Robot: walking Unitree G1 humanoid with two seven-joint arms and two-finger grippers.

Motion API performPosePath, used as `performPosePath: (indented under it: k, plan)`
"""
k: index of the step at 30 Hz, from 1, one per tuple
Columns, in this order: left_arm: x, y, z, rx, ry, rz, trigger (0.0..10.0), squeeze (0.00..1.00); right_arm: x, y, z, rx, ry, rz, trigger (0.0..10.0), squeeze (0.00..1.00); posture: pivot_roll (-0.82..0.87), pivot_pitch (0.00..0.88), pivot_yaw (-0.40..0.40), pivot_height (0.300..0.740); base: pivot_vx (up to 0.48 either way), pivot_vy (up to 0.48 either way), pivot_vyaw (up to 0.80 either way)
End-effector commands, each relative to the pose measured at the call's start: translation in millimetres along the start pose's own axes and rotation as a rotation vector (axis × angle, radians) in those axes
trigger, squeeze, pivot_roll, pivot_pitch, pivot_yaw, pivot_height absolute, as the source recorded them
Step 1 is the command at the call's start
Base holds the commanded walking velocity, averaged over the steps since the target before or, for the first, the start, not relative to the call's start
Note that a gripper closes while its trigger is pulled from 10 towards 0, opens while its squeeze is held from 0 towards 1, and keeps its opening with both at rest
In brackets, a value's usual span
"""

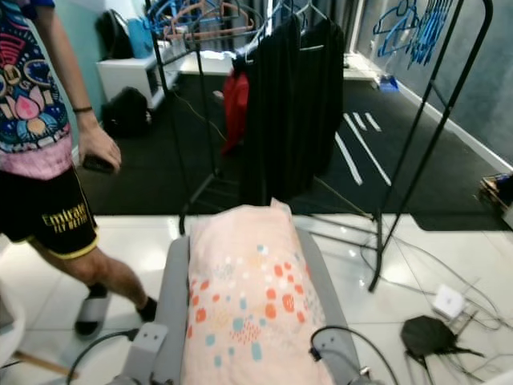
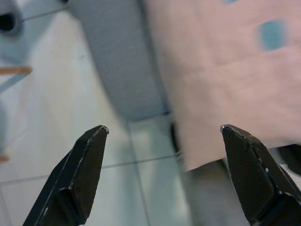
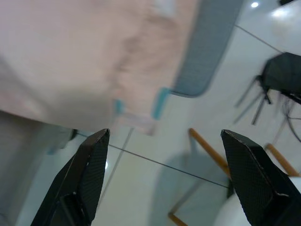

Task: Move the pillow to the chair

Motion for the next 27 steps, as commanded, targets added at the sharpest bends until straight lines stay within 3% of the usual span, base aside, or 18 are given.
performPosePath:
  k: [1,9,17,21,27]
  plan:
    - [-4,-2.2,-0.2,0.008,-0.014,0.012,10.0,0.0,-3,-3.3,0.6,0.005,-0.01,0.002,10.0,0.0,-0.11,0.008,-0.068,0.74,0.0,0.0,0.0]
    - [-5,-1.7,-0.3,0.002,-0.021,0.031,10.0,0.0,-5,-3.1,0.5,0.003,-0.018,-0.004,10.0,0.0,-0.11,0.0,-0.071,0.74,0.0,0.0,0.0]
    - [-7,-1.1,-0.5,-0.005,-0.027,0.03,10.0,0.0,-6,-3.5,0.6,0.001,-0.022,-0.007,10.0,0.0,-0.11,0.0,-0.066,0.74,0.0,-0.48,0.0]
    - [-10,-14.1,-1.6,0.026,-0.029,0.019,10.0,0.0,-6,-3.4,0.7,-0.003,-0.019,0.003,10.0,0.0,-0.11,0.002,-0.066,0.74,0.0,0.0,0.0]
    - [-11,-17.2,-2.0,0.032,-0.031,0.023,10.0,0.0,-4,-6.1,0.9,0.009,0.013,0.075,10.0,0.0,-0.11,0.003,-0.065,0.74,0.0,0.0,0.0]
Point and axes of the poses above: a point about 5 cm out from each wrist's last joint towards the gripper, its own z axis pointing out of the wrist towards the gripper, its own x axis along the axis of the wrist's last joint, y = z × x, the point moved 6 cm from there along z, pointing out of the wrist towards the gripper, and after that the axes turned 2 degrees about z, right-handed, at the moved point
